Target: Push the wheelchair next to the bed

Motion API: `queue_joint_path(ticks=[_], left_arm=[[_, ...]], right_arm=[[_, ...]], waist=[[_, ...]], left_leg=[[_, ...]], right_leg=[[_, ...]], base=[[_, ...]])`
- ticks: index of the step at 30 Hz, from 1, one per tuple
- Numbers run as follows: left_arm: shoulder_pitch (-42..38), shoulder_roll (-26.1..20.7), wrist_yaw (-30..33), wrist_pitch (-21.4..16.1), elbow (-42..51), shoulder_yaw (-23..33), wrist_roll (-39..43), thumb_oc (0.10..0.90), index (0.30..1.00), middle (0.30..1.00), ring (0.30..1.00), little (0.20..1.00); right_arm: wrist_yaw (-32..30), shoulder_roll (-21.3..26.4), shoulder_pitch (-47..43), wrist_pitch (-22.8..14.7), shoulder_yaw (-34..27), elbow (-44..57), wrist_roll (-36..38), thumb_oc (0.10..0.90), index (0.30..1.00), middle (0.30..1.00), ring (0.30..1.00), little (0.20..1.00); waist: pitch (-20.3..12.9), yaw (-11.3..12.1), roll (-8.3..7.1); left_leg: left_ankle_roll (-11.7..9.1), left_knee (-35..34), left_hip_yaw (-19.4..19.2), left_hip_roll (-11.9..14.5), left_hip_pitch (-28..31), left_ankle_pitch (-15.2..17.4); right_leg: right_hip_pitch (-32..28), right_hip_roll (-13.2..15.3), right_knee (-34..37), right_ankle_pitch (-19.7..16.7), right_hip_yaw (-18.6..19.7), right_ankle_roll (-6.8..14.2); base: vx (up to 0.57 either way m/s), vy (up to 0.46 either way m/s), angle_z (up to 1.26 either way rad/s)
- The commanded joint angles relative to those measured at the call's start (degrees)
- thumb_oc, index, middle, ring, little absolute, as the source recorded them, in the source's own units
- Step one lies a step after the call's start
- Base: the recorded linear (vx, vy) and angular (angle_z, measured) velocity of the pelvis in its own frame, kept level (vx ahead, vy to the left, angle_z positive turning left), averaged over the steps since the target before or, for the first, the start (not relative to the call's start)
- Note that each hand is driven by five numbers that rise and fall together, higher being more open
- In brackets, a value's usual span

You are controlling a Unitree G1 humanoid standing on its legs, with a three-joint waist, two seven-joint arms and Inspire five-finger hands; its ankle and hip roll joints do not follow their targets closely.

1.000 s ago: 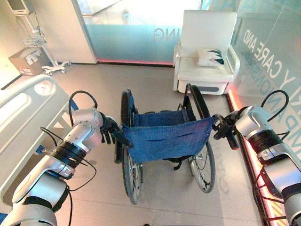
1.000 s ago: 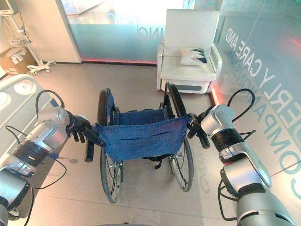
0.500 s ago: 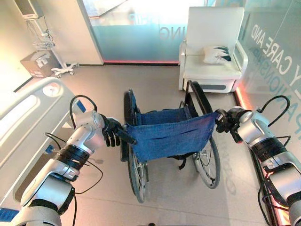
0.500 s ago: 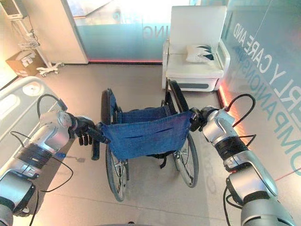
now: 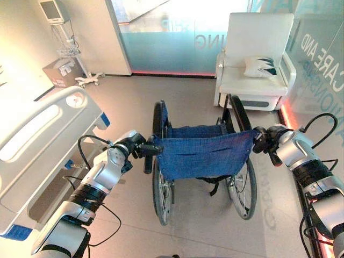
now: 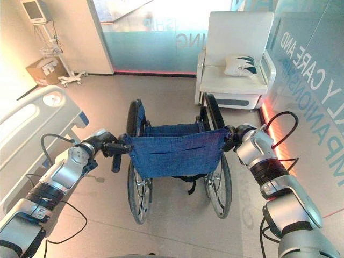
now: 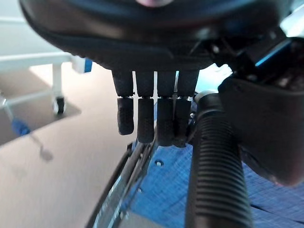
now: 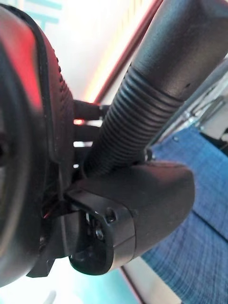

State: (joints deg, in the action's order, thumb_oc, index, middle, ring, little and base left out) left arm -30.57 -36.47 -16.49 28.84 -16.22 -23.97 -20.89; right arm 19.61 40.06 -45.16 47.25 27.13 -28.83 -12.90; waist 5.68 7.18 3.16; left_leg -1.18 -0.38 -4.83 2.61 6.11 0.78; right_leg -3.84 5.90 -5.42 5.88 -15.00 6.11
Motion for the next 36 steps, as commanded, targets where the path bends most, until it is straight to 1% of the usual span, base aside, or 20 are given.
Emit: queue_joint_path(ticks=[1, 5, 10, 13, 16, 17, 19, 21, 22, 23, 24, 25, 26, 27, 28, 30, 31, 33, 34, 36], left_arm=[[3.43, -1.0, -4.2, -1.3, -11.83, -7.4, -13.85, 0.4, 0.3, 0.3, 0.3, 0.3], [1.04, 1.64, -9.71, -3.28, -15.98, -12.48, -20.8, 0.4, 0.3, 0.3, 0.3, 0.3], [0.58, 4.29, -11.65, -4.87, -19.39, -15.56, -25.74, 0.4, 0.3, 0.3, 0.3, 0.3], [0.18, 6.33, -10.05, -2.87, -22.17, -16.63, -24.31, 0.4, 0.3, 0.3, 0.3, 0.3], [-0.84, 8.11, -7.2, -0.18, -24.66, -16.65, -20.18, 0.4, 0.3, 0.3, 0.3, 0.3], [-1.77, 8.76, -4.1, 1.05, -26.4, -16.05, -16.75, 0.4, 0.3, 0.3, 0.3, 0.3], [-2.23, 8.98, -2.43, 1.03, -27.4, -15.71, -15.37, 0.4, 0.3, 0.3, 0.3, 0.3], [-2.19, 9.0, -1.3, 1.84, -26.96, -13.72, -14.73, 0.4, 0.3, 0.3, 0.3, 0.3], [-2.12, 8.97, -1.44, 1.89, -26.85, -13.63, -14.88, 0.4, 0.3, 0.3, 0.3, 0.3], [-2.27, 8.33, -1.1, 1.57, -26.43, -12.8, -14.23, 0.4, 0.3, 0.3, 0.3, 0.3], [-2.42, 8.11, -0.97, 1.6, -26.39, -12.71, -13.84, 0.4, 0.3, 0.3, 0.3, 0.3], [-2.87, 7.67, -0.1, 0.58, -27.54, -12.97, -12.81, 0.4, 0.3, 0.3, 0.3, 0.3], [-2.93, 7.58, 0.0, 0.45, -27.77, -13.04, -12.65, 0.4, 0.3, 0.3, 0.3, 0.3], [-2.87, 7.35, 0.64, -0.54, -28.72, -13.05, -12.17, 0.4, 0.3, 0.3, 0.3, 0.3], [-2.52, 7.37, 1.27, -1.56, -29.61, -12.42, -11.99, 0.4, 0.3, 0.3, 0.3, 0.3], [-2.07, 7.31, 1.05, -1.75, -30.54, -11.97, -11.57, 0.4, 0.3, 0.3, 0.3, 0.3], [-1.44, 7.32, 0.44, -2.13, -31.5, -11.95, -11.59, 0.4, 0.3, 0.3, 0.3, 0.3], [-0.68, 7.89, 0.12, -1.83, -31.65, -11.48, -12.39, 0.4, 0.3, 0.3, 0.3, 0.3], [0.08, 8.15, 1.08, -1.95, -32.36, -11.65, -11.99, 0.4, 0.3, 0.3, 0.3, 0.3], [0.57, 8.25, 1.79, -2.32, -32.82, -11.28, -11.81, 0.4, 0.3, 0.3, 0.3, 0.3]], right_arm=[[-1.57, 0.27, 0.54, -8.2, 0.64, -0.75, 6.94, 0.4, 0.3, 0.3, 0.3, 0.3], [-2.25, -0.69, -3.09, -8.6, 2.15, -2.66, 9.27, 0.4, 0.3, 0.3, 0.3, 0.3], [-2.47, -1.3, -4.99, -8.52, 2.94, -3.6, 9.26, 0.4, 0.3, 0.3, 0.3, 0.3], [-2.87, -2.06, -6.67, -9.11, 3.63, -4.11, 8.96, 0.4, 0.3, 0.3, 0.3, 0.3], [-2.2, -2.77, -8.01, -10.02, 4.35, -4.13, 8.06, 0.4, 0.3, 0.3, 0.3, 0.3], [-2.23, -2.57, -8.3, -11.62, 4.66, -3.27, 6.82, 0.4, 0.3, 0.3, 0.3, 0.3], [-2.49, -2.23, -8.33, -11.77, 4.92, -3.05, 7.62, 0.4, 0.3, 0.3, 0.3, 0.3], [-3.48, -1.96, -7.46, -11.76, 4.48, -1.85, 8.12, 0.4, 0.3, 0.3, 0.3, 0.3], [-3.64, -1.96, -7.38, -11.73, 4.46, -1.77, 8.28, 0.4, 0.3, 0.3, 0.3, 0.3], [-4.89, -1.63, -7.16, -11.57, 3.67, -1.41, 8.82, 0.4, 0.3, 0.3, 0.3, 0.3], [-5.31, -1.5, -7.18, -11.74, 3.48, -1.44, 9.24, 0.4, 0.3, 0.3, 0.3, 0.3], [-5.52, -0.99, -7.3, -11.53, 2.67, -1.72, 10.3, 0.4, 0.3, 0.3, 0.3, 0.3], [-5.45, -0.94, -7.36, -11.43, 2.55, -1.75, 10.29, 0.4, 0.3, 0.3, 0.3, 0.3], [-5.8, -0.65, -8.07, -11.32, 2.41, -2.48, 10.93, 0.4, 0.3, 0.3, 0.3, 0.3], [-6.0, -0.31, -8.82, -11.51, 2.36, -4.03, 12.51, 0.4, 0.3, 0.3, 0.3, 0.3], [-5.59, -0.42, -9.12, -10.87, 2.53, -4.47, 13.54, 0.4, 0.3, 0.3, 0.3, 0.3], [-5.12, -0.7, -9.29, -8.78, 3.32, -4.03, 14.24, 0.4, 0.3, 0.3, 0.3, 0.3], [-4.99, -0.53, -8.99, -8.75, 3.61, -4.18, 14.77, 0.4, 0.3, 0.3, 0.3, 0.3], [-5.16, -0.18, -8.36, -9.72, 3.96, -4.74, 15.7, 0.4, 0.3, 0.3, 0.3, 0.3], [-5.53, -0.11, -7.59, -10.18, 3.78, -4.34, 15.99, 0.4, 0.3, 0.3, 0.3, 0.3]], waist=[[3.5, -1.67, -4.38], [3.79, -2.27, -4.4], [4.07, -2.66, -4.49], [4.21, -2.94, -4.41], [4.45, -3.25, -4.2], [5.97, -3.98, -3.68], [6.49, -4.15, -3.79], [8.35, -4.87, -5.19], [8.65, -5.02, -5.15], [9.55, -5.72, -5.45], [9.74, -5.87, -5.33], [9.77, -6.3, -5.39], [9.74, -6.33, -5.4], [9.53, -6.26, -5.52], [8.94, -5.99, -5.63], [8.28, -5.97, -5.56], [7.51, -6.37, -6.0], [6.96, -6.73, -6.09], [5.96, -7.27, -5.89], [5.45, -7.42, -5.79]], left_leg=[[3.06, 2.54, -0.18, -6.07, -0.74, 3.26], [3.54, 4.21, -0.61, -6.27, -0.71, 4.43], [3.91, 5.29, -1.09, -6.35, -0.78, 5.09], [4.37, 5.57, -1.06, -6.32, -0.95, 5.32], [5.22, 5.79, -1.2, -6.43, -1.65, 5.18], [5.65, 6.57, -0.93, -6.16, -1.65, 5.25], [5.76, 7.39, -0.51, -6.29, -2.12, 5.54], [5.13, 8.74, 1.78, -7.64, -0.25, 7.94], [5.09, 8.89, 2.02, -7.6, 0.17, 8.3], [4.44, 8.91, 3.85, -7.43, 1.82, 9.89], [4.31, 8.92, 4.32, -7.14, 2.19, 10.32], [3.82, 9.96, 6.18, -6.52, 2.38, 11.97], [3.74, 10.26, 6.4, -6.4, 2.26, 12.22], [3.12, 11.52, 6.52, -5.58, 1.89, 12.93], [2.25, 12.97, 5.91, -4.58, 1.15, 13.1], [1.39, 14.33, 5.21, -3.1, 0.99, 13.28], [0.15, 15.52, 3.8, -0.24, 1.89, 13.4], [-0.46, 15.52, 3.09, 1.42, 3.07, 13.36], [-1.04, 15.7, 2.43, 3.58, 3.93, 11.35], [-1.52, 16.7, 2.45, 4.65, 3.43, 9.08]], right_leg=[[-1.48, -1.04, -0.59, -1.64, -1.63, -0.63], [-0.71, -0.33, -2.64, -1.11, -1.47, -0.26], [-0.49, 0.15, -3.95, -0.58, -1.18, -0.08], [0.09, 0.16, -6.8, 0.51, -0.45, -0.02], [2.86, 0.61, -14.31, 0.13, 0.41, 0.75], [7.33, 1.48, -24.53, -1.91, 1.25, 1.82], [9.39, 1.8, -26.42, -4.14, 1.83, 2.18], [13.11, 5.96, -19.09, -12.62, 3.2, 2.54], [12.88, 6.13, -18.48, -12.91, 3.16, 2.64], [14.59, 8.51, -10.42, -15.2, 4.79, 2.87], [14.69, 8.93, -8.73, -15.44, 5.25, 2.89], [14.29, 10.29, -3.24, -16.12, 7.9, 3.35], [14.08, 10.45, -2.8, -16.27, 8.13, 3.45], [13.87, 10.53, -2.77, -15.59, 7.71, 3.65], [13.23, 9.96, -3.67, -13.26, 6.59, 3.9], [13.4, 9.1, -6.53, -10.79, 5.82, 3.98], [14.18, 8.42, -9.01, -8.9, 4.68, 3.64], [14.07, 7.79, -9.49, -8.24, 3.56, 2.87], [13.79, 6.27, -10.21, -6.45, 2.56, 1.3], [13.29, 5.26, -10.36, -5.28, 1.95, 0.22]], base=[[0.07, 0.035, 0.04], [0.08, 0.041, 0.01], [0.08, 0.041, -0.01], [0.09, 0.08, -0.03], [0.05, 0.112, -0.01], [0.06, 0.098, 0.02], [0.14, -0.005, 0.2], [0.32, -0.19, 0.12], [0.35, -0.331, 0.02], [0.28, -0.292, 0.17], [0.47, -0.504, 0.42], [0.32, -0.342, 0.51], [0.35, -0.419, 0.71], [0.26, -0.341, 0.72], [0.29, -0.377, 0.76], [0.33, -0.329, 0.41], [0.42, -0.362, 0.47], [0.39, -0.306, 0.54], [0.34, -0.274, 0.16], [0.32, -0.27, 0.19]])
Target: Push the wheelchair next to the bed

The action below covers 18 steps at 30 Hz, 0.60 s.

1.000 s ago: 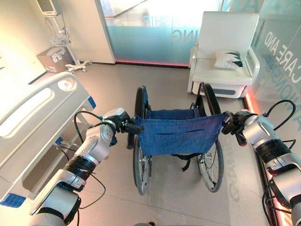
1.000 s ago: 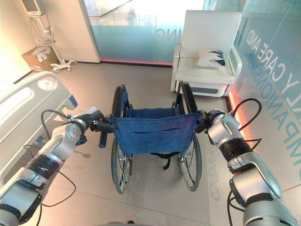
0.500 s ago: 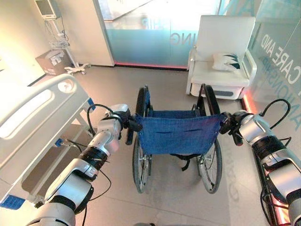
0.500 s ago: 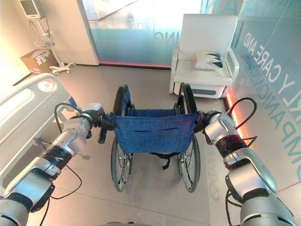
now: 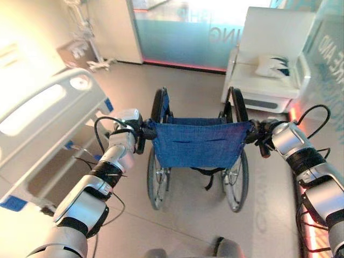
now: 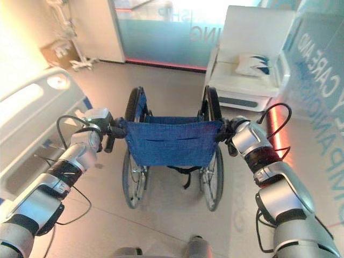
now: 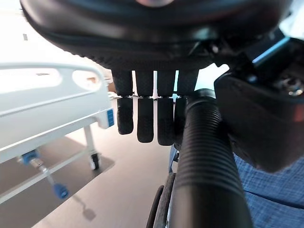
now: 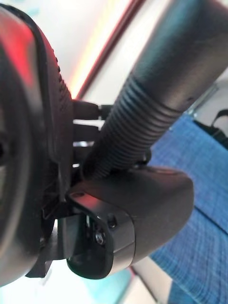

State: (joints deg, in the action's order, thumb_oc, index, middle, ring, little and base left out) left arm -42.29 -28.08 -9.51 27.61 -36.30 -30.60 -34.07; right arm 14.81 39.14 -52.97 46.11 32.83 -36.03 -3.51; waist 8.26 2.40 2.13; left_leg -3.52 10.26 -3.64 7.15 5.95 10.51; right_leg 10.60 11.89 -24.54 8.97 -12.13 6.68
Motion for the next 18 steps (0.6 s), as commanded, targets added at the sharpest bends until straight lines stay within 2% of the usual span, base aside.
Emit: queue_joint_path(ticks=[1, 4, 5, 6, 7, 8, 10, 11, 14, 15, 16, 17, 18], left_arm=[[12.6, -0.2, -4.13, -1.03, -13.18, -4.53, 2.52, 0.4, 0.3, 0.3, 0.3, 0.3], [12.8, -0.19, -4.03, -1.05, -13.94, -4.29, 2.81, 0.4, 0.3, 0.3, 0.3, 0.3], [12.86, -0.23, -3.91, -1.28, -14.27, -4.38, 2.99, 0.4, 0.3, 0.3, 0.3, 0.3], [13.22, 0.37, -3.19, -1.91, -15.39, -4.32, 2.84, 0.4, 0.3, 0.3, 0.3, 0.3], [13.28, 0.52, -3.12, -1.92, -15.54, -4.33, 2.61, 0.4, 0.3, 0.3, 0.3, 0.3], [13.4, 1.18, -2.78, -2.14, -15.87, -4.67, 2.04, 0.4, 0.3, 0.3, 0.3, 0.3], [13.99, 1.63, -2.68, -2.01, -15.25, -4.94, 1.4, 0.4, 0.3, 0.3, 0.3, 0.3], [14.13, 1.66, -2.88, -1.82, -14.92, -4.98, 1.17, 0.4, 0.3, 0.3, 0.3, 0.3], [14.66, 1.56, -3.54, -1.9, -14.48, -4.47, 0.68, 0.4, 0.3, 0.3, 0.3, 0.3], [15.2, 1.32, -3.51, -1.5, -13.74, -4.32, 1.11, 0.4, 0.3, 0.3, 0.3, 0.3], [15.26, 1.29, -3.54, -1.43, -13.64, -4.29, 1.14, 0.4, 0.3, 0.3, 0.3, 0.3], [16.04, 1.03, -3.22, -1.02, -13.35, -3.68, 1.85, 0.4, 0.3, 0.3, 0.3, 0.3], [16.3, 0.81, -2.98, -0.97, -13.31, -3.43, 2.09, 0.4, 0.3, 0.3, 0.3, 0.3]], right_arm=[[-0.76, 0.82, 0.54, -8.92, -2.01, 4.1, 7.14, 0.4, 0.3, 0.3, 0.3, 0.3], [-0.29, 1.26, 0.76, -9.54, -1.96, 4.87, 7.73, 0.4, 0.3, 0.3, 0.3, 0.3], [-0.16, 1.38, 0.67, -9.71, -1.84, 4.9, 8.19, 0.4, 0.3, 0.3, 0.3, 0.3], [0.29, 1.6, 0.71, -10.45, -1.68, 4.88, 9.18, 0.4, 0.3, 0.3, 0.3, 0.3], [0.27, 1.63, 0.71, -10.66, -1.62, 4.81, 9.69, 0.4, 0.3, 0.3, 0.3, 0.3], [-0.77, 1.7, 1.0, -11.08, -1.66, 4.84, 11.53, 0.4, 0.3, 0.3, 0.3, 0.3], [-2.31, 1.24, 1.3, -11.78, -1.68, 5.15, 12.31, 0.4, 0.3, 0.3, 0.3, 0.3], [-2.83, 0.51, 1.18, -11.81, -1.66, 5.1, 11.87, 0.4, 0.3, 0.3, 0.3, 0.3], [-4.19, -1.02, 1.1, -12.11, -1.78, 5.05, 11.27, 0.4, 0.3, 0.3, 0.3, 0.3], [-5.54, -2.21, 0.89, -12.1, -1.72, 5.02, 11.09, 0.4, 0.3, 0.3, 0.3, 0.3], [-5.61, -2.29, 0.88, -12.09, -1.7, 5.04, 11.05, 0.4, 0.3, 0.3, 0.3, 0.3], [-4.79, -2.66, 0.5, -12.91, -1.57, 4.29, 10.07, 0.4, 0.3, 0.3, 0.3, 0.3], [-4.15, -2.57, 0.22, -13.27, -1.41, 3.91, 9.7, 0.4, 0.3, 0.3, 0.3, 0.3]], waist=[[2.42, -2.87, -4.77], [1.72, -3.1, -5.0], [1.4, -3.24, -5.07], [0.72, -3.44, -5.32], [0.62, -3.44, -5.35], [1.19, -2.25, -5.73], [3.16, -0.06, -5.94], [3.71, 0.49, -5.78], [5.1, 2.19, -4.41], [5.55, 3.94, -2.68], [5.69, 4.1, -2.73], [5.48, 5.56, -1.56], [5.3, 5.99, -1.17]], left_leg=[[0.59, 7.51, 1.56, 0.99, 3.09, -2.97], [0.31, 9.96, 2.05, 1.52, 2.46, -5.62], [0.06, 11.14, 1.79, 1.92, 2.32, -7.15], [-0.89, 14.58, 0.63, 3.3, 1.12, -11.16], [-1.07, 15.27, 0.49, 3.54, 0.75, -11.79], [-0.52, 20.11, 0.84, 1.18, -4.28, -11.94], [1.21, 22.33, 1.6, -4.09, -12.31, -10.65], [1.29, 20.36, 0.19, -5.35, -14.63, -11.33], [0.54, 14.08, -3.23, -6.38, -17.83, -14.24], [-0.61, 7.0, -4.03, -6.67, -21.05, -18.49], [-0.68, 6.4, -4.19, -6.79, -20.87, -18.76], [-0.89, -0.05, -5.09, -6.34, -21.72, -21.59], [-0.93, -1.81, -5.6, -6.02, -21.62, -22.17]], right_leg=[[-1.67, -2.09, 8.75, -7.13, -1.01, -1.64], [-2.84, -3.76, 9.85, -6.21, -1.26, -3.09], [-3.22, -4.41, 10.22, -5.79, -1.45, -3.74], [-4.9, -5.92, 11.69, -4.91, -2.51, -5.26], [-5.28, -6.19, 12.03, -4.8, -2.79, -5.55], [-8.27, -6.89, 13.12, -4.14, -3.28, -6.48], [-11.74, -7.49, 13.66, -3.56, -1.71, -6.47], [-12.92, -8.02, 14.13, -3.37, -1.41, -6.38], [-16.59, -9.97, 15.62, -2.43, -1.33, -6.18], [-18.62, -11.78, 16.4, -1.89, -1.17, -6.05], [-18.88, -11.7, 16.38, -1.73, -1.06, -6.01], [-20.75, -12.8, 16.51, -0.52, -0.77, -5.87], [-21.31, -13.05, 16.3, 0.15, -0.96, -5.88]], base=[[0.3, -0.267, 0.18], [0.22, -0.188, -0.02], [0.32, -0.256, 0.09], [0.28, -0.215, 0.14], [0.39, -0.291, 0.2], [0.34, -0.217, 0.15], [0.4, -0.165, 0.09], [0.37, -0.058, 0.18], [0.39, -0.003, 0.03], [0.4, 0.033, -0.22], [0.61, 0.109, -0.33], [0.42, 0.109, -0.33], [0.48, 0.147, -0.47]])
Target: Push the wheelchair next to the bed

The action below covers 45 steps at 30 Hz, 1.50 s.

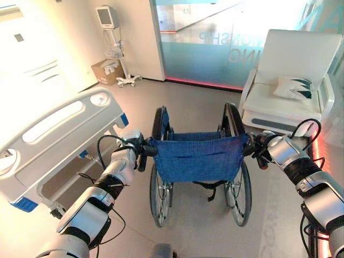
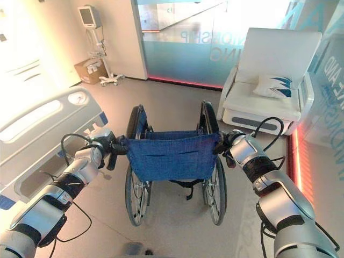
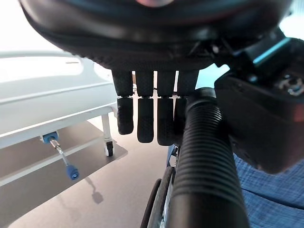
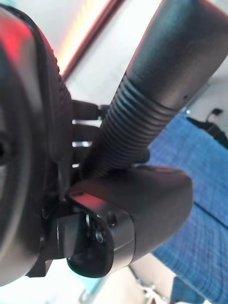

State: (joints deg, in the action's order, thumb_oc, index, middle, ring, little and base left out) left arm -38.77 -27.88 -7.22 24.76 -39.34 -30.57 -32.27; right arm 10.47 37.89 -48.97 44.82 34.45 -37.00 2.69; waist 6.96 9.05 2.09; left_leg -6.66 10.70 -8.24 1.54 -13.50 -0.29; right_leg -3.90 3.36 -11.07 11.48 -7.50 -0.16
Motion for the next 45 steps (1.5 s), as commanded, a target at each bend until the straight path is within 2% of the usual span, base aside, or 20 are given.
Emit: queue_joint_path(ticks=[1, 2, 3, 6, 8, 11, 15, 16, 17, 18, 19, 23, 27, 28, 29, 30, 35, 38, 41, 45], left_arm=[[12.96, 0.4, -4.95, 1.84, -10.24, -3.26, 0.61, 0.4, 0.3, 0.3, 0.3, 0.3], [13.2, 0.1, -4.44, 1.67, -10.3, -2.76, 1.13, 0.4, 0.3, 0.3, 0.3, 0.3], [13.62, -0.86, -4.02, 1.11, -10.56, -1.79, 2.22, 0.4, 0.3, 0.3, 0.3, 0.3], [15.09, -2.33, -1.75, 0.24, -8.88, -0.48, 6.29, 0.4, 0.3, 0.3, 0.3, 0.3], [16.29, -3.03, 0.12, -0.43, -7.65, 0.79, 8.61, 0.4, 0.3, 0.3, 0.3, 0.3], [18.17, -5.05, 1.29, -0.58, -2.51, 2.91, 8.89, 0.4, 0.3, 0.3, 0.3, 0.3], [18.35, -7.19, 0.58, 0.13, 2.74, 3.13, 8.76, 0.4, 0.3, 0.3, 0.3, 0.3], [16.98, -8.14, -0.27, -0.01, 4.28, 2.83, 8.52, 0.4, 0.3, 0.3, 0.3, 0.3], [16.75, -8.27, -0.49, -0.05, 4.55, 2.86, 8.47, 0.4, 0.3, 0.3, 0.3, 0.3], [15.38, -9.06, -1.79, -0.59, 6.3, 2.67, 8.15, 0.4, 0.3, 0.3, 0.3, 0.3], [14.32, -9.74, -3.22, -1.23, 7.26, 2.25, 7.68, 0.4, 0.3, 0.3, 0.3, 0.3], [12.11, -10.1, -4.16, -2.43, 8.84, 0.34, 7.83, 0.4, 0.3, 0.3, 0.3, 0.3], [11.5, -9.1, -3.86, -3.02, 9.39, -0.06, 6.5, 0.4, 0.3, 0.3, 0.3, 0.3], [11.15, -9.16, -5.01, -2.42, 9.53, 0.22, 6.77, 0.4, 0.3, 0.3, 0.3, 0.3], [10.97, -9.33, -5.47, -2.24, 9.59, 0.17, 6.97, 0.4, 0.3, 0.3, 0.3, 0.3], [10.49, -8.79, -6.33, -1.65, 8.72, 0.26, 6.37, 0.4, 0.3, 0.3, 0.3, 0.3], [7.67, -7.86, -7.78, 0.14, 6.69, -0.77, 6.46, 0.4, 0.3, 0.3, 0.3, 0.3], [6.2, -7.04, -9.35, 0.54, 4.68, -2.17, 6.51, 0.4, 0.3, 0.3, 0.3, 0.3], [7.08, -6.2, -8.88, 1.01, 3.97, -2.73, 6.84, 0.4, 0.3, 0.3, 0.3, 0.3], [9.12, -5.65, -8.94, -0.05, 5.03, -2.08, 5.03, 0.4, 0.3, 0.3, 0.3, 0.3]], right_arm=[[0.66, -1.21, -4.01, -12.31, -2.87, 4.61, 3.04, 0.4, 0.3, 0.3, 0.3, 0.3], [1.27, -1.15, -4.32, -13.0, -2.69, 4.11, 2.66, 0.4, 0.3, 0.3, 0.3, 0.3], [2.55, -1.5, -4.28, -14.54, -2.86, 2.62, 2.05, 0.4, 0.3, 0.3, 0.3, 0.3], [3.81, -2.05, -2.74, -15.47, -3.37, 3.39, 0.42, 0.4, 0.3, 0.3, 0.3, 0.3], [5.09, -2.21, -1.38, -17.2, -3.9, 4.1, -2.33, 0.4, 0.3, 0.3, 0.3, 0.3], [6.6, -1.03, 1.34, -19.03, -4.83, 6.64, -8.46, 0.4, 0.3, 0.3, 0.3, 0.3], [6.77, 0.39, 0.33, -19.7, -4.14, 6.92, -10.97, 0.4, 0.3, 0.3, 0.3, 0.3], [6.45, 0.51, -1.66, -20.19, -3.31, 5.52, -11.8, 0.4, 0.3, 0.3, 0.3, 0.3], [6.45, 0.53, -2.09, -20.41, -3.15, 5.13, -11.83, 0.4, 0.3, 0.3, 0.3, 0.3], [6.04, 0.97, -3.93, -20.63, -2.14, 3.26, -10.89, 0.4, 0.3, 0.3, 0.3, 0.3], [5.53, 1.32, -4.95, -20.54, -1.62, 2.05, -9.98, 0.4, 0.3, 0.3, 0.3, 0.3], [5.04, 2.47, -6.85, -18.07, -0.64, 1.14, -8.55, 0.4, 0.3, 0.3, 0.3, 0.3], [5.25, 2.85, -6.96, -15.84, -0.23, 1.27, -7.36, 0.4, 0.3, 0.3, 0.3, 0.3], [6.75, 3.09, -6.33, -14.09, -0.43, 3.04, -7.12, 0.4, 0.3, 0.3, 0.3, 0.3], [7.19, 3.06, -6.19, -13.78, -0.56, 3.49, -7.26, 0.4, 0.3, 0.3, 0.3, 0.3], [8.04, 2.78, -5.44, -13.56, -0.22, 4.68, -7.88, 0.4, 0.3, 0.3, 0.3, 0.3], [8.32, 3.06, -3.75, -15.81, 0.01, 5.4, -9.12, 0.4, 0.3, 0.3, 0.3, 0.3], [8.46, 3.46, -1.65, -16.83, -0.82, 6.31, -9.29, 0.4, 0.3, 0.3, 0.3, 0.3], [8.56, 4.18, 0.07, -18.81, -0.91, 6.78, -9.48, 0.4, 0.3, 0.3, 0.3, 0.3], [7.85, 3.85, 1.05, -21.12, -0.79, 6.43, -13.3, 0.4, 0.3, 0.3, 0.3, 0.3]], waist=[[6.45, -0.36, -0.86], [6.13, -0.11, -0.82], [5.03, 0.15, -1.67], [3.59, 1.28, -2.92], [2.72, 2.28, -3.33], [1.33, 3.7, -4.21], [1.83, 3.75, -3.78], [3.21, 3.34, -3.55], [3.3, 3.18, -3.34], [4.63, 2.38, -3.4], [5.48, 1.49, -3.76], [6.5, -0.3, -4.89], [5.96, -1.66, -6.05], [5.66, -2.49, -5.58], [5.51, -2.82, -5.73], [5.3, -3.97, -5.63], [3.34, -6.96, -4.62], [1.44, -8.81, -4.12], [0.69, -8.68, -4.29], [2.77, -5.85, -4.26]], left_leg=[[2.15, -3.26, -1.34, -0.22, -2.05, -11.73], [2.84, -2.98, -2.35, -0.28, -1.67, -10.71], [5.46, 0.19, -4.14, -1.43, -0.63, -5.28], [8.79, 3.19, -5.77, -2.46, 0.33, 0.02], [10.04, 2.04, -4.88, -3.59, 1.75, 0.84], [11.56, 0.44, -2.48, -5.92, 3.28, 1.04], [11.15, 1.56, -0.72, -6.0, 4.7, 2.5], [10.69, 2.53, 0.09, -5.9, 6.32, 3.84], [10.61, 2.51, 0.38, -5.74, 6.55, 3.92], [10.12, 1.99, 2.35, -6.29, 10.01, 6.11], [10.07, 1.71, 4.52, -6.99, 11.83, 8.17], [9.26, 5.03, 9.24, -7.51, 13.74, 13.83], [8.42, 9.84, 8.49, -5.77, 13.49, 16.75], [7.79, 11.75, 7.06, -3.32, 14.31, 17.42], [7.7, 11.73, 6.9, -3.09, 14.37, 17.11], [6.43, 12.26, 5.95, -0.54, 15.96, 15.03], [4.69, 10.1, 6.1, 2.74, 19.68, 9.65], [2.48, 10.73, 5.61, 5.49, 21.69, 2.64], [1.33, 13.56, 4.65, 5.49, 20.15, -1.91], [3.01, 10.36, 2.47, 1.41, 13.05, -1.13]], right_leg=[[-7.14, -4.68, 2.59, -1.88, -5.79, 0.94], [-7.33, -4.46, 1.93, -1.06, -6.07, 0.89], [-7.44, -3.58, -0.59, 1.21, -6.87, 1.15], [-7.87, -1.62, -7.15, 1.32, -8.44, 3.19], [-8.11, -0.51, -12.51, -0.61, -9.05, 5.15], [-6.12, 0.04, -20.77, -8.43, -7.85, 8.92], [-1.47, 3.1, -17.25, -8.23, -8.88, 7.71], [2.33, 5.84, -11.23, -8.9, -9.67, 6.78], [3.07, 6.08, -10.24, -9.59, -9.89, 6.59], [9.09, 10.39, -4.2, -15.69, -9.92, 7.06], [11.76, 12.37, 0.36, -18.91, -8.69, 8.07], [13.43, 14.36, 12.96, -23.71, -5.57, 10.53], [13.68, 13.5, 8.87, -21.27, -4.98, 10.64], [14.04, 12.0, 0.62, -18.14, -4.41, 10.22], [14.34, 12.02, -0.49, -17.63, -4.39, 10.14], [14.19, 10.58, -2.12, -15.72, -5.34, 8.89], [13.53, 6.62, -3.1, -12.24, -5.83, 6.09], [12.19, 4.36, -1.57, -10.81, -7.36, 3.97], [9.46, 3.5, 0.91, -10.14, -10.25, 2.42], [4.22, 2.27, 3.19, -9.11, -11.13, 2.38]], base=[[0.29, 0.118, -0.86], [0.43, 0.178, -1.03], [0.42, 0.171, -0.95], [0.44, 0.19, -0.49], [0.42, 0.178, -0.2], [0.42, 0.137, -0.06], [0.34, -0.028, -0.09], [0.19, -0.137, -0.17], [0.39, -0.293, -0.21], [0.44, -0.312, -0.31], [0.54, -0.377, -0.23], [0.51, -0.311, 0.58], [0.48, -0.283, 1.28], [0.46, -0.225, 1.27], [0.57, -0.256, 1.17], [0.36, -0.183, 0.67], [0.45, -0.231, 0.27], [0.38, -0.237, 0.19], [0.32, -0.181, 0.23], [0.34, -0.108, 0.11]])
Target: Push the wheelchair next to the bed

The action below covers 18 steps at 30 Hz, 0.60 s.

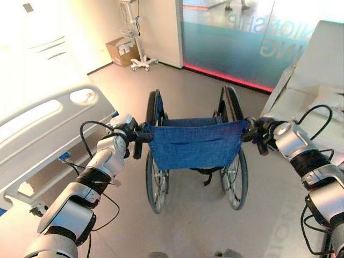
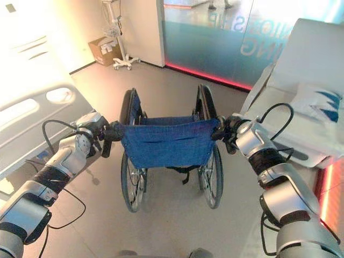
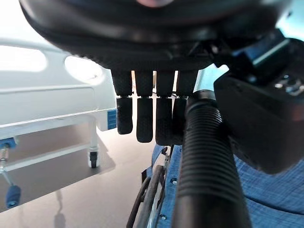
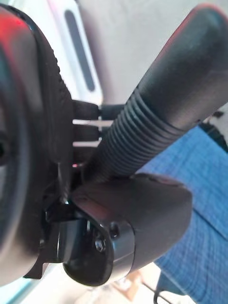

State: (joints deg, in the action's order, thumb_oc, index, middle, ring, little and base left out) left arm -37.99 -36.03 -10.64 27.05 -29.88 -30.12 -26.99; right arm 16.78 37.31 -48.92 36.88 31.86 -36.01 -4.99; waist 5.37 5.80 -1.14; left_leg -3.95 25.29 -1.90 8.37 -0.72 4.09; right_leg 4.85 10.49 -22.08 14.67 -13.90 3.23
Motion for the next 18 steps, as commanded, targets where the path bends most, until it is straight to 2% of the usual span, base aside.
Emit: queue_joint_path(ticks=[1, 2, 4, 6, 8, 9, 11, 12, 13, 15, 16, 17, 18], left_arm=[[8.35, 2.5, -5.55, -2.33, -4.41, -2.52, -0.28, 0.4, 0.3, 0.3, 0.3, 0.3], [8.52, 1.42, -7.62, -3.12, -2.48, -3.06, -1.38, 0.4, 0.3, 0.3, 0.3, 0.3], [8.89, 0.06, -10.42, -4.14, -0.57, -3.37, -2.58, 0.4, 0.3, 0.3, 0.3, 0.3], [9.6, -0.88, -12.99, -5.0, 1.06, -3.31, -4.55, 0.4, 0.3, 0.3, 0.3, 0.3], [10.49, -1.85, -14.76, -5.66, 2.74, -3.34, -5.71, 0.4, 0.3, 0.3, 0.3, 0.3], [12.03, -2.78, -16.4, -5.47, 4.43, -3.04, -6.1, 0.4, 0.3, 0.3, 0.3, 0.3], [13.72, -2.96, -17.49, -4.91, 4.94, -2.32, -7.25, 0.4, 0.3, 0.3, 0.3, 0.3], [14.67, -3.52, -18.04, -5.43, 4.68, -2.38, -7.69, 0.4, 0.3, 0.3, 0.3, 0.3], [15.48, -3.98, -18.14, -6.36, 4.53, -2.51, -7.75, 0.4, 0.3, 0.3, 0.3, 0.3], [16.41, -4.33, -17.32, -7.59, 4.1, -3.39, -8.38, 0.4, 0.3, 0.3, 0.3, 0.3], [16.6, -4.42, -17.1, -7.79, 4.04, -3.55, -8.47, 0.4, 0.3, 0.3, 0.3, 0.3], [16.86, -5.12, -16.68, -8.07, 4.53, -4.09, -8.1, 0.4, 0.3, 0.3, 0.3, 0.3], [16.63, -5.56, -16.33, -7.86, 5.2, -4.48, -7.86, 0.4, 0.3, 0.3, 0.3, 0.3]], right_arm=[[1.58, 4.42, 0.99, -13.21, 1.78, 5.41, -5.66, 0.4, 0.3, 0.3, 0.3, 0.3], [1.37, 4.12, 0.26, -13.61, 2.16, 4.94, -9.52, 0.4, 0.3, 0.3, 0.3, 0.3], [1.47, 4.15, -0.89, -13.79, 2.89, 4.29, -12.02, 0.4, 0.3, 0.3, 0.3, 0.3], [2.17, 4.54, -1.93, -14.63, 3.41, 3.28, -14.49, 0.4, 0.3, 0.3, 0.3, 0.3], [2.7, 5.39, -2.96, -15.74, 4.01, 2.22, -15.8, 0.4, 0.3, 0.3, 0.3, 0.3], [3.08, 5.52, -4.19, -16.62, 4.68, 0.89, -15.65, 0.4, 0.3, 0.3, 0.3, 0.3], [3.13, 4.78, -4.57, -17.3, 4.82, -0.55, -14.96, 0.4, 0.3, 0.3, 0.3, 0.3], [3.78, 4.07, -4.3, -17.1, 4.46, -0.66, -15.49, 0.4, 0.3, 0.3, 0.3, 0.3], [4.57, 4.36, -4.44, -17.25, 4.8, -0.29, -15.19, 0.4, 0.3, 0.3, 0.3, 0.3], [5.47, 5.58, -3.85, -17.48, 4.65, 0.92, -14.52, 0.4, 0.3, 0.3, 0.3, 0.3], [5.76, 5.83, -3.59, -17.65, 4.53, 1.21, -14.45, 0.4, 0.3, 0.3, 0.3, 0.3], [6.31, 6.35, -3.12, -17.29, 4.36, 2.47, -14.38, 0.4, 0.3, 0.3, 0.3, 0.3], [5.96, 6.48, -3.29, -16.4, 4.7, 3.36, -13.97, 0.4, 0.3, 0.3, 0.3, 0.3]], waist=[[4.47, -2.54, -1.0], [6.44, 0.08, -0.2], [7.44, 2.22, 0.94], [7.53, 3.72, 1.54], [6.93, 4.72, 1.51], [5.98, 5.8, 1.44], [4.57, 7.06, 0.9], [3.68, 7.69, 0.15], [3.21, 7.85, -0.15], [3.4, 7.8, -0.84], [3.44, 7.76, -1.07], [3.61, 7.83, -1.62], [4.47, 7.74, -1.96]], left_leg=[[0.3, -4.17, -3.93, -5.39, 0.4, -5.4], [0.1, -7.16, -7.01, -7.95, -7.21, -7.0], [-0.07, -10.69, -9.61, -8.26, -11.3, -9.23], [0.29, -13.03, -11.5, -8.35, -12.51, -10.18], [0.81, -13.69, -13.56, -9.47, -12.21, -8.27], [3.42, -14.06, -15.65, -10.14, -11.29, -6.79], [4.89, -15.31, -14.71, -11.72, -10.45, -5.69], [6.93, -15.99, -14.84, -12.44, -9.68, -4.68], [8.06, -17.25, -14.47, -12.6, -8.28, -4.47], [8.43, -17.43, -12.04, -13.25, -7.22, -4.33], [8.4, -17.2, -11.54, -13.43, -7.17, -4.26], [7.98, -16.04, -9.68, -13.66, -7.52, -4.05], [7.31, -14.24, -8.02, -13.57, -7.7, -3.33]], right_leg=[[-4.64, -4.88, 14.19, -12.25, -4.66, -0.99], [-9.48, -6.56, 15.72, -10.74, -4.67, -0.96], [-11.83, -8.01, 16.05, -9.53, -5.03, -1.06], [-13.07, -8.65, 15.96, -8.72, -5.88, -1.07], [-14.62, -8.65, 15.08, -6.64, -6.83, -0.76], [-15.09, -9.01, 13.81, -5.62, -7.95, -0.99], [-15.85, -9.36, 12.02, -4.63, -7.64, -0.14], [-15.67, -8.82, 7.34, -5.64, -8.08, 1.16], [-14.37, -8.34, 1.22, -7.4, -8.33, 2.74], [-12.87, -7.66, -4.83, -10.1, -6.65, 4.96], [-12.72, -7.46, -5.03, -10.63, -6.29, 5.31], [-12.47, -6.65, -2.0, -11.84, -5.09, 5.72], [-11.85, -5.19, 1.1, -11.26, -4.44, 5.62]], base=[[0.32, -0.06, 0.05], [0.34, -0.067, 0.05], [0.42, -0.069, -0.09], [0.36, -0.017, -0.51], [0.35, 0.041, -0.63], [0.34, 0.097, -0.43], [0.36, 0.091, -0.19], [0.39, 0.107, 0.24], [0.4, 0.112, 0.23], [0.41, 0.051, -0.05], [0.42, -0.049, 0.2], [0.32, -0.153, 0.44], [0.28, -0.2, 0.43]])
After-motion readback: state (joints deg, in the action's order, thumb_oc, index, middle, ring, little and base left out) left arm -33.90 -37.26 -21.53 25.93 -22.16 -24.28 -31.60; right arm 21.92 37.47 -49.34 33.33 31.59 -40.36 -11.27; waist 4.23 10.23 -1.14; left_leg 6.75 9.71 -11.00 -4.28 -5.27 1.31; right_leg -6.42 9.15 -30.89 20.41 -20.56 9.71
